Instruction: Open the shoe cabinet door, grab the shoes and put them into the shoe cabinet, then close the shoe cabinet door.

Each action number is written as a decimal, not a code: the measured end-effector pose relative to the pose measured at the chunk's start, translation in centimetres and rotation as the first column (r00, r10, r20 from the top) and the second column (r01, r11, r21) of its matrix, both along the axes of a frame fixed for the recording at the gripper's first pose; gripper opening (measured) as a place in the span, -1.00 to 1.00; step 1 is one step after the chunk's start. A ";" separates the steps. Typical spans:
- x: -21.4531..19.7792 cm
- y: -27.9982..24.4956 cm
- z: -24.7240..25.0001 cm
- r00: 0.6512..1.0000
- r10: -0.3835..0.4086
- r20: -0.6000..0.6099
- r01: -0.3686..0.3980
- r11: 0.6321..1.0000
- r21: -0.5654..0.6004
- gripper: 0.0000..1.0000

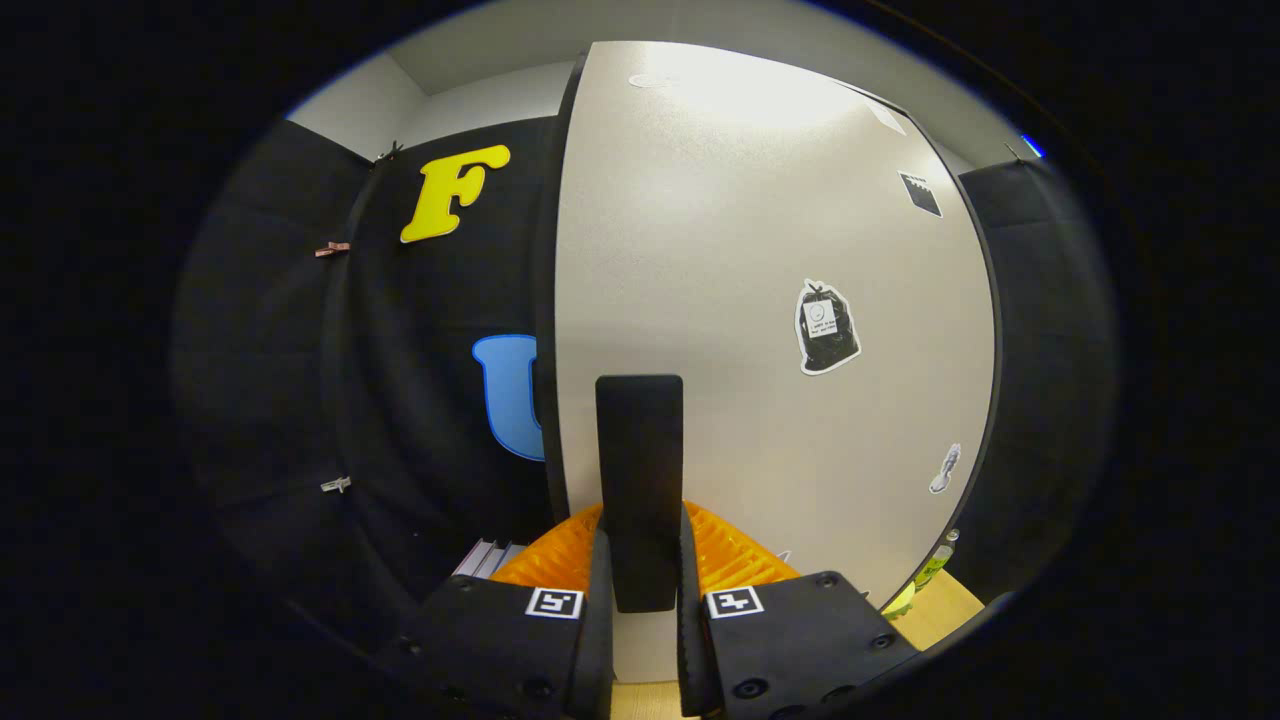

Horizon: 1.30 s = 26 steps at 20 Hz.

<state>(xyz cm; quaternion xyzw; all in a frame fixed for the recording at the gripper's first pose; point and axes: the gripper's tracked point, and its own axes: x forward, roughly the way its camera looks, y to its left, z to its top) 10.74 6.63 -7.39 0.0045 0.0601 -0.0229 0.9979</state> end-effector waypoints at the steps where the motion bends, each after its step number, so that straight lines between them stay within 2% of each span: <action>1: -1.2 -0.3 0.0 1.000 0.013 -0.001 -0.013 1.000 0.004 -0.40; 9: -9.0 -3.1 0.9 0.996 0.083 -0.011 -0.083 0.996 0.012 -0.40; 20: -17.6 -10.6 1.9 0.959 0.283 -0.023 -0.283 0.959 0.015 -0.41; 26: -21.0 -16.9 2.4 0.957 0.289 -0.022 -0.289 0.957 -0.003 -0.42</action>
